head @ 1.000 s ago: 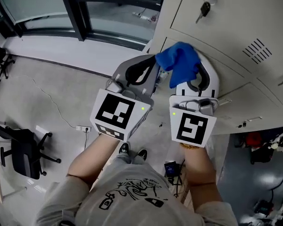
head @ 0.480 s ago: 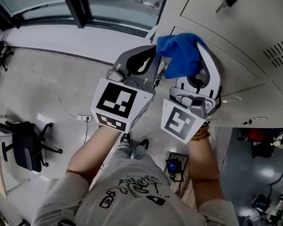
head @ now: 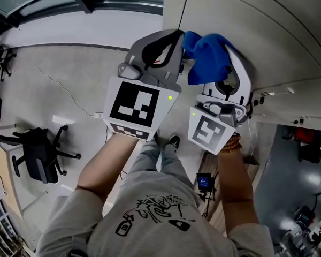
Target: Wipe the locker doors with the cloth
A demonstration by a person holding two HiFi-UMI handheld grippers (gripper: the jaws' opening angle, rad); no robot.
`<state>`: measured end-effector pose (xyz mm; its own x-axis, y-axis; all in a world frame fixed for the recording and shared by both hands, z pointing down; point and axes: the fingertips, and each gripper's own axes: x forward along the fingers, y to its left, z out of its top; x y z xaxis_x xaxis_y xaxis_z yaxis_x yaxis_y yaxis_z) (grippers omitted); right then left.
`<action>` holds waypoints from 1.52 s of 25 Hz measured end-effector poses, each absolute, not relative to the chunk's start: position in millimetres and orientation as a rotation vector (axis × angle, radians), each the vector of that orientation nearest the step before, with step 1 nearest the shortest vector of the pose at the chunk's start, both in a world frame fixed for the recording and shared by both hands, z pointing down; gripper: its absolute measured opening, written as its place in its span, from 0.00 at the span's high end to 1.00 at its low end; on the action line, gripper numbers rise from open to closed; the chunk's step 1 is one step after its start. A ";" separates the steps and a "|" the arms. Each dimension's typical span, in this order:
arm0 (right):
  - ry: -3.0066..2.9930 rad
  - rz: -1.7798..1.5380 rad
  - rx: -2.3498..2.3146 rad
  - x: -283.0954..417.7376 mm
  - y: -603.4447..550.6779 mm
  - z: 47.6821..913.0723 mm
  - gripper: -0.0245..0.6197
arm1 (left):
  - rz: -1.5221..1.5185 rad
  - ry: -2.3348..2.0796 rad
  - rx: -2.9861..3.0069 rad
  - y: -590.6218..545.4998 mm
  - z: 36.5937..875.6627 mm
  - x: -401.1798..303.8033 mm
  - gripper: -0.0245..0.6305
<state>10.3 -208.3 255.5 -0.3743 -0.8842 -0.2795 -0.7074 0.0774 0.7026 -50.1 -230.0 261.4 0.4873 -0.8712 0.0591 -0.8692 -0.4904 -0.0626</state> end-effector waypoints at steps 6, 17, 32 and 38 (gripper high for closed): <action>-2.151 -1.092 1.564 14.4 -209.4 329.2 0.92 | -0.223 1.622 -2.684 -227.9 316.9 -54.2 0.96; -2.176 -1.017 1.509 -1.4 -211.1 430.3 0.92 | -0.240 1.710 -2.708 -226.3 393.8 -60.2 0.96; -1.972 -0.974 1.457 52.1 -212.3 441.6 0.92 | -0.200 1.708 -2.696 -211.9 373.8 -53.0 0.96; -1.950 -1.039 1.493 59.5 -202.6 361.7 0.92 | -0.156 1.676 -2.708 -196.8 323.8 -37.9 0.96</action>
